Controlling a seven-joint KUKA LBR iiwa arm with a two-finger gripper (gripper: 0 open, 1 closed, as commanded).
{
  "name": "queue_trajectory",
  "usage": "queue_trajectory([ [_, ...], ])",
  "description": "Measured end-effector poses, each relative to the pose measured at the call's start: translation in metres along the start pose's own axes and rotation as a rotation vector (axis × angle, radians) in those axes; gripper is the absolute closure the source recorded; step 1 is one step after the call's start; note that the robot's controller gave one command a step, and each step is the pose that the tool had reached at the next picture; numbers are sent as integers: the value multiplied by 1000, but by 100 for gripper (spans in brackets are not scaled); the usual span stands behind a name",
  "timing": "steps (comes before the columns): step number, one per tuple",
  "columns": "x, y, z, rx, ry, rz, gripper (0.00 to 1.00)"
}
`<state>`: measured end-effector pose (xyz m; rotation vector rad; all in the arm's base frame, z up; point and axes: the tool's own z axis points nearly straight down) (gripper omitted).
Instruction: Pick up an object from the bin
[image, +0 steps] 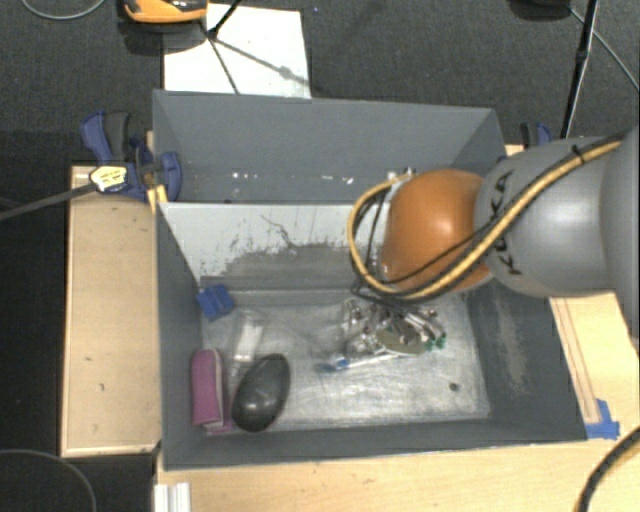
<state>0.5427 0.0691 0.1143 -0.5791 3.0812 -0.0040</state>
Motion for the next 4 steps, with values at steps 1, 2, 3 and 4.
queue_trajectory([
  [1,0,3,1,-4,2,-2,0],
  [2,-7,-26,42,-4,-1,-167,0],
  [3,-9,-26,39,-3,-9,-163,100],
  [4,-5,-17,-90,-1,-4,-157,100],
])
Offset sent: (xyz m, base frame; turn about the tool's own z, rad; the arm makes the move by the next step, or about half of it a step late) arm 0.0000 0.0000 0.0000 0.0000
